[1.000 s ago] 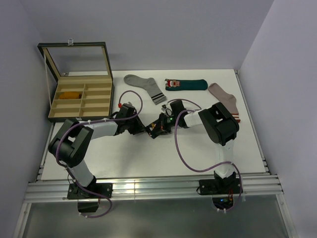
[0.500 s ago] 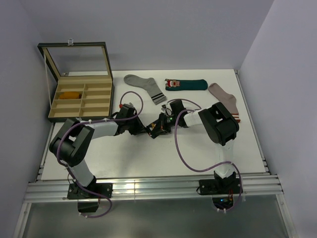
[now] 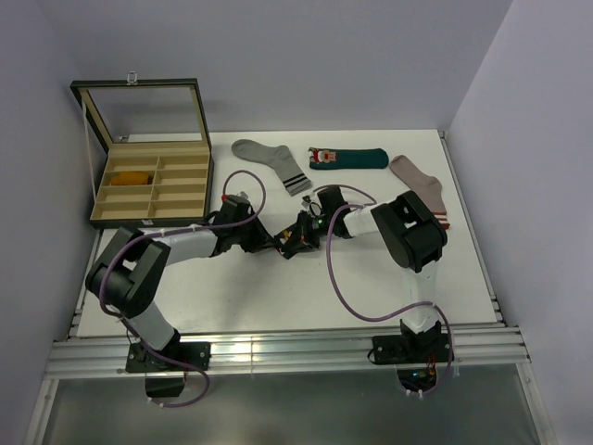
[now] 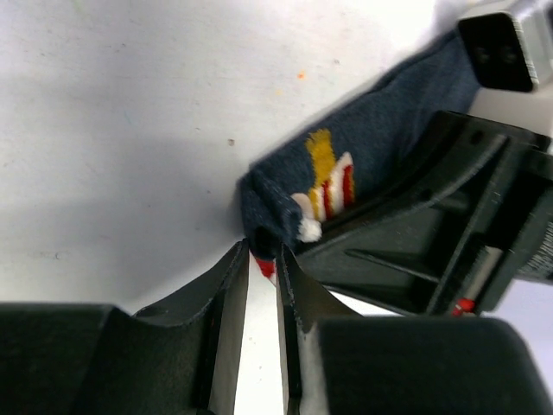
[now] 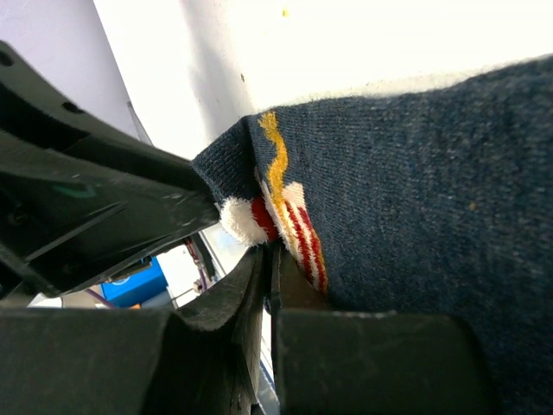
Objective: Roll the socks
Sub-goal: Roll the sock at the center of the board.
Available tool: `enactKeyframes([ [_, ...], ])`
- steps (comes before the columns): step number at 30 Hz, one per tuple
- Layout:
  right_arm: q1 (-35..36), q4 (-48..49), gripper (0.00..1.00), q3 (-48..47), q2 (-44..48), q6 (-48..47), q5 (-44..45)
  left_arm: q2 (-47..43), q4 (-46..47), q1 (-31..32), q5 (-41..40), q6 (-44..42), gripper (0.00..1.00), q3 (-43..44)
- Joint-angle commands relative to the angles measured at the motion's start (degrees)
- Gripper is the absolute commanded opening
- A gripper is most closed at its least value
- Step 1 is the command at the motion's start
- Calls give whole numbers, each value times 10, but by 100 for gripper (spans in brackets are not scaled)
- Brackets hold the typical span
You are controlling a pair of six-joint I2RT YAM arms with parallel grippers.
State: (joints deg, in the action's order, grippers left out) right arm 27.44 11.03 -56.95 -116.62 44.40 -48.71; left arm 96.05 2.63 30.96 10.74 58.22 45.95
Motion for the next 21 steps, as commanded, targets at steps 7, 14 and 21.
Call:
enactKeyframes([
  [7,-3,-17,6,-11,-14,-14,30,-12,62,3,21,11,24,-12],
  [14,-3,-15,6,-11,-14,-12,28,-5,77,3,18,10,24,-14],
  [21,-3,-16,7,-11,-16,-12,29,9,84,3,18,11,24,-7],
])
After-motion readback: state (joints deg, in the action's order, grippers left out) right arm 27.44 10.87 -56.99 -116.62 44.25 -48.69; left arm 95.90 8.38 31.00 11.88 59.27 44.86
